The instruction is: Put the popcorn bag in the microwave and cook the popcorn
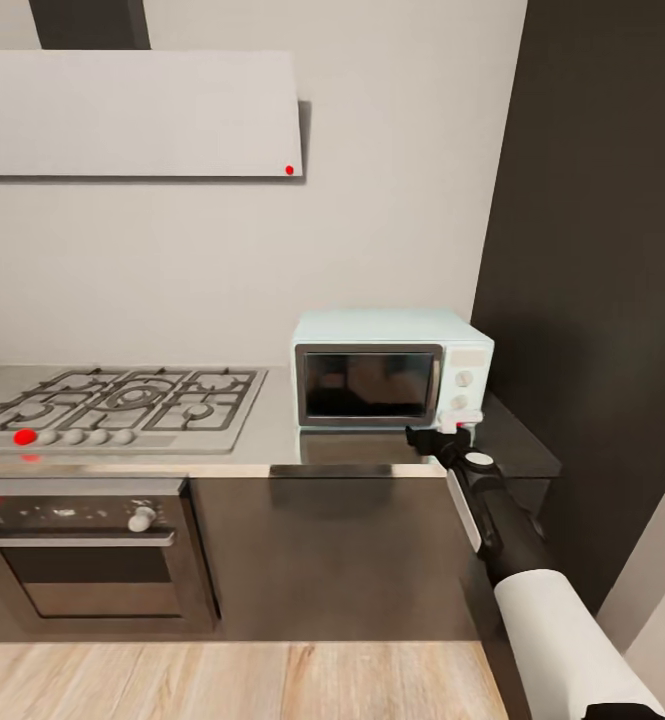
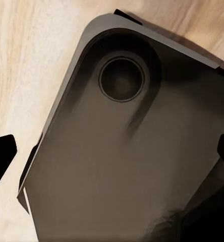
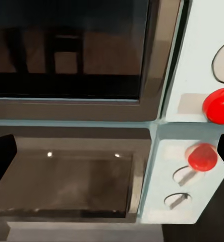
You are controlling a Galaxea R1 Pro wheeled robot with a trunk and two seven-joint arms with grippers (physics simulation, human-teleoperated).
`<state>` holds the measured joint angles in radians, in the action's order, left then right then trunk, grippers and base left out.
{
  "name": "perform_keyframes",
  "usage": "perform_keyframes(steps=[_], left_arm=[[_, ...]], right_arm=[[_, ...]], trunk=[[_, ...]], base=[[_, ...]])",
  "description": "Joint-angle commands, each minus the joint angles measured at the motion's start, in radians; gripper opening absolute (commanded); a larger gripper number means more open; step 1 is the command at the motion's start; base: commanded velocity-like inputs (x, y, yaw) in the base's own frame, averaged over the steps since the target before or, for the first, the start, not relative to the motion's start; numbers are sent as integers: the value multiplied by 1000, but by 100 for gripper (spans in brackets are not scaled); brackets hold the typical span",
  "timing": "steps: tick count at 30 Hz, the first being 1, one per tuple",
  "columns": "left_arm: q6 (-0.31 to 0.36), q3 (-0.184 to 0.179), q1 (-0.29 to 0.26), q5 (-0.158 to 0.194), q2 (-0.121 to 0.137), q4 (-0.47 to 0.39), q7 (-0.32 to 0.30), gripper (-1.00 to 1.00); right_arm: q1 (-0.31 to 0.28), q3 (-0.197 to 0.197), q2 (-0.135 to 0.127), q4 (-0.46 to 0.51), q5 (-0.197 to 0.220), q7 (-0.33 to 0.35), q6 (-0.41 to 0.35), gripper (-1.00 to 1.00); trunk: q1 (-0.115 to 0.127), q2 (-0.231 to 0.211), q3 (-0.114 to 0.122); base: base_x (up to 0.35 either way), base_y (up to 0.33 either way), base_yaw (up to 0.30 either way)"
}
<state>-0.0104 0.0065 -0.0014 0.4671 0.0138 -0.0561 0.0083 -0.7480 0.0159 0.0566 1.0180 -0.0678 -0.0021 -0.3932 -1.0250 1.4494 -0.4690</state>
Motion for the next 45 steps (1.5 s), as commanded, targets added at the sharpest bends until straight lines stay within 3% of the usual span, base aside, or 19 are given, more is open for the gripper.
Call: perform_keyframes(steps=[1,4,10,27,45], left_arm=[[-1,1,0,2,0,-1,1,100],[-2,1,0,2,0,-2,1,100],[-2,1,0,4,0,-2,1,100],[0,1,0,2,0,-2,1,100],[0,1,0,2,0,-2,1,100]], right_arm=[[-1,2,0,3,-8,1,-6,100],[-1,6,-2,14,-9,1,-5,100],[-1,61,-4,41,-10,-12,-9,100],[-1,59,-3,64,-15,-11,-11,100],[-1,61,-4,59,-16,-22,-10,100]], trunk=[[0,1,-1],[0,1,-1],[0,1,-1],[0,1,-1],[0,1,-1]], base=[[0,36,0],[0,13,0],[0,1,0],[205,0,0],[52,0,0]])
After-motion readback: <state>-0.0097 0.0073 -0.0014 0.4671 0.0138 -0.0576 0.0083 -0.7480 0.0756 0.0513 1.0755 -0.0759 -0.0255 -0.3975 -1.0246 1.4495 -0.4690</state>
